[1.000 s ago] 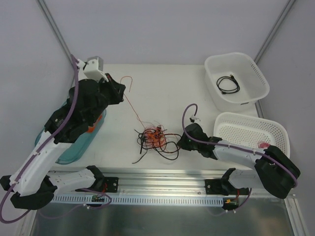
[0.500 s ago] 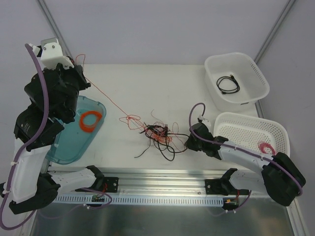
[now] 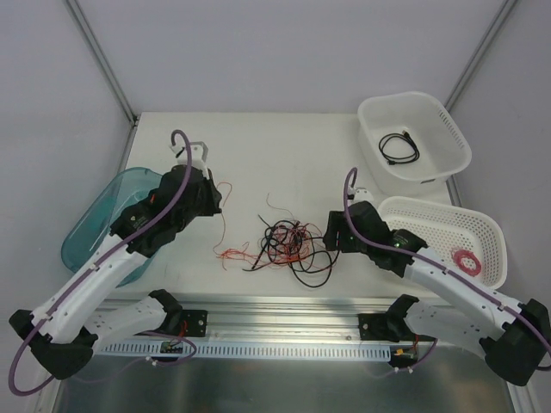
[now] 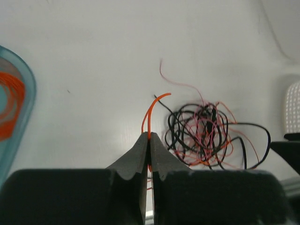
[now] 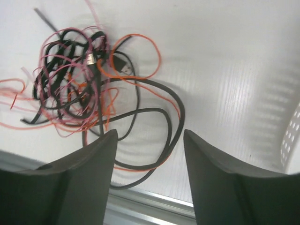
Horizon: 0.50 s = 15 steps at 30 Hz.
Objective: Untangle the cables
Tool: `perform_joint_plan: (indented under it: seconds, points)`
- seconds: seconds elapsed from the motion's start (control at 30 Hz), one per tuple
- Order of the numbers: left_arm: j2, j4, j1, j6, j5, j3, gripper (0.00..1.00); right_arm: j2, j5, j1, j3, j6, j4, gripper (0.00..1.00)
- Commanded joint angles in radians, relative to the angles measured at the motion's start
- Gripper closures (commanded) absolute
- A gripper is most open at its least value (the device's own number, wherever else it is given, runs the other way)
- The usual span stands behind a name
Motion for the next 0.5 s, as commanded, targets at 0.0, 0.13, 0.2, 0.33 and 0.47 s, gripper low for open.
perform_joint_plan:
  seconds: [0.0, 0.13, 0.2, 0.33, 0.47]
  points:
    - [-0.019, 0.106, 0.005, -0.157, 0.199, -0.121, 1.00, -0.040, -0.086, 0.045, 0.100, -0.211, -0.055, 0.35]
    - [-0.045, 0.150, 0.005, -0.211, 0.215, -0.197, 1.00, -0.021, -0.181, 0.117, 0.198, -0.312, -0.030, 0.28]
    - [-0.056, 0.155, 0.005, -0.220, 0.212, -0.218, 1.00, 0.009, -0.228, 0.161, 0.222, -0.339, 0.009, 0.26]
    - [-0.090, 0.158, 0.005, -0.251, 0.198, -0.240, 1.00, 0.159, -0.385, 0.233, 0.253, -0.369, 0.134, 0.26]
    - [-0.114, 0.158, 0.005, -0.275, 0.184, -0.257, 1.00, 0.323, -0.454, 0.275, 0.273, -0.369, 0.257, 0.27]
